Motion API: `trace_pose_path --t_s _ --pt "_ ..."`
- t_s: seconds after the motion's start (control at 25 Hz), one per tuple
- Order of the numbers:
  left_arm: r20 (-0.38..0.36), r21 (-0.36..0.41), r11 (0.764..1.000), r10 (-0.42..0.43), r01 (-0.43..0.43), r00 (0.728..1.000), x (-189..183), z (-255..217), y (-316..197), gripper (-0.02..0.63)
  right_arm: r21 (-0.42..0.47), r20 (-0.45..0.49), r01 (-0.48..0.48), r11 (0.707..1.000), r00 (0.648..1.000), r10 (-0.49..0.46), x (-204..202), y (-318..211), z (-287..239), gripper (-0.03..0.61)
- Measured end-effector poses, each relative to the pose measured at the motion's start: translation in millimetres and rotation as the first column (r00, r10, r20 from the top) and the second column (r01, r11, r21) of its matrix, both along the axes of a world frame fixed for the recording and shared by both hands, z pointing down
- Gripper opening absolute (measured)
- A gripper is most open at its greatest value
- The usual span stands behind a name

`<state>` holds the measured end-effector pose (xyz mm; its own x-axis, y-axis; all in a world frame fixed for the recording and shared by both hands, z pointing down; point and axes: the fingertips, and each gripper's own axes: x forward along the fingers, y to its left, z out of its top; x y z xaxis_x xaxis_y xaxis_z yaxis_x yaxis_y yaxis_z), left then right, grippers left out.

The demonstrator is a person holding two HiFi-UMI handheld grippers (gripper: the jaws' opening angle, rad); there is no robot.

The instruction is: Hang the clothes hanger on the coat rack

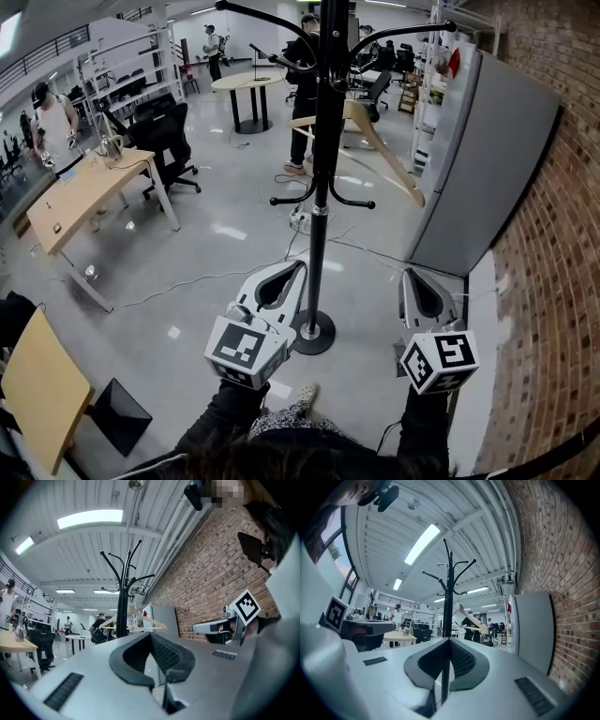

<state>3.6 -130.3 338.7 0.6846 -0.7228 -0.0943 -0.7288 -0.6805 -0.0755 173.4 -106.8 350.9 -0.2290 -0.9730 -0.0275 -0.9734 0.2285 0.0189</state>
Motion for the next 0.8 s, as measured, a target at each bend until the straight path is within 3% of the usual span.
trace_pose_path --t_s 0.24,0.8 --pt "-0.025 -0.026 0.999 0.025 -0.025 0.999 4.6 3.9 15.4 0.008 -0.015 0.02 -0.011 1.0 1.0 0.011 -6.8 15.6 1.8 0.009" --pt "0.012 -0.036 0.999 0.033 -0.032 0.999 7.8 7.4 52.3 0.008 -0.032 0.042 -0.012 0.999 0.999 0.013 -8.8 49.6 9.4 0.009"
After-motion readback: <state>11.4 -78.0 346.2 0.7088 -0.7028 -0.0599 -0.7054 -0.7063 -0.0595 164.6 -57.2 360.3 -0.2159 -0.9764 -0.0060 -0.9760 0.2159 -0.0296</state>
